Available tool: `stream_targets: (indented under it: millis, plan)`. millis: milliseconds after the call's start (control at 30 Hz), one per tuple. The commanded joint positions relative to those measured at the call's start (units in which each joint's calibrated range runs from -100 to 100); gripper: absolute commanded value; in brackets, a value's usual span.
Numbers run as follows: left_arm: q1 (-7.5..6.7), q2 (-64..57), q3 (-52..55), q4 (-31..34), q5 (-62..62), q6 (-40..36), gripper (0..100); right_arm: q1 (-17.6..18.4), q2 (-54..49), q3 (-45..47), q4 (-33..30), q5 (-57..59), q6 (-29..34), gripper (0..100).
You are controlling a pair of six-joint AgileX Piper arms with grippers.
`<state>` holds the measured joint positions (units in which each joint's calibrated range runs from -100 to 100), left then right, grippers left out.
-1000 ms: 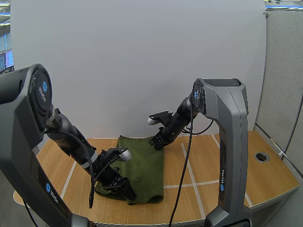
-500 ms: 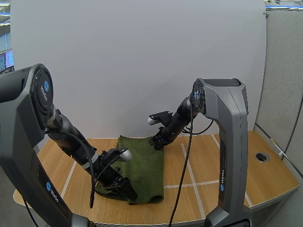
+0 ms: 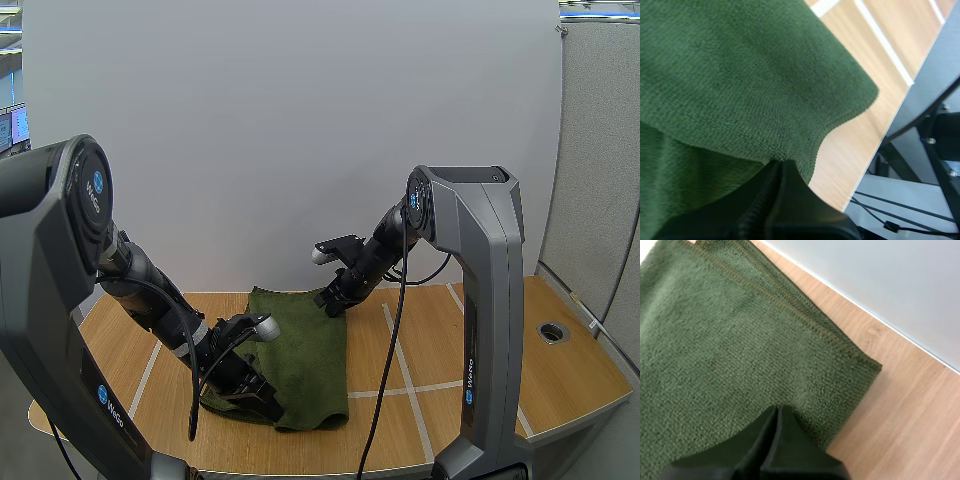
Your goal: Fold the towel
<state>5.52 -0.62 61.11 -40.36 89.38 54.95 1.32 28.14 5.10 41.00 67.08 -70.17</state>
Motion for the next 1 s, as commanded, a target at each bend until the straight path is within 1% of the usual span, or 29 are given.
stream_targets:
  millis: [0,33,67,133,167,233,267,533,667,767,967]
  plan:
    - [-0.17,0.0,-0.3,-1.4,10.5,-0.9,8,-0.3,-0.9,0.2,0.3,-0.5,-0.3,0]
    - [-0.17,0.0,-0.3,-1.1,10.5,-1.8,16,-0.3,-0.9,0.2,0.3,-0.5,-0.3,0]
    - [-0.17,0.0,-0.3,-0.8,10.1,-2.1,27,-0.3,-0.9,0.2,0.3,-0.5,-0.3,0]
    - [-0.17,0.0,-0.3,0.1,9.8,-3.5,56,-0.3,-0.9,0.2,0.3,-0.5,-0.3,0]
    - [-0.17,0.0,-0.3,0.2,9.8,-4.1,68,-0.3,-0.9,0.2,0.3,-0.5,-0.3,0]
    - [-0.17,0.0,-0.3,0.6,9.8,-5.1,88,-0.3,-0.9,0.2,0.3,-0.5,-0.3,0]
    - [-0.17,0.0,-0.3,0.6,10.2,-5.5,91,-0.3,-0.9,0.2,0.3,-0.5,-0.3,0]
    - [-0.17,0.0,-0.3,0.4,9.8,-5.8,90,-0.3,-0.9,0.2,0.3,-0.3,-0.3,0]
    - [-0.17,0.0,-0.3,-1.2,9.8,-5.5,87,-0.3,-0.9,0.2,0.3,-0.3,-0.3,0]
    - [-0.17,0.2,-0.3,-1.7,9.6,-4.9,87,-0.3,-0.9,0.1,0.3,-0.3,-0.3,0]
    - [-0.25,4.4,-0.3,-2.2,9.8,-4.7,87,-0.3,-1.6,-0.3,0.3,-0.3,-0.3,0]
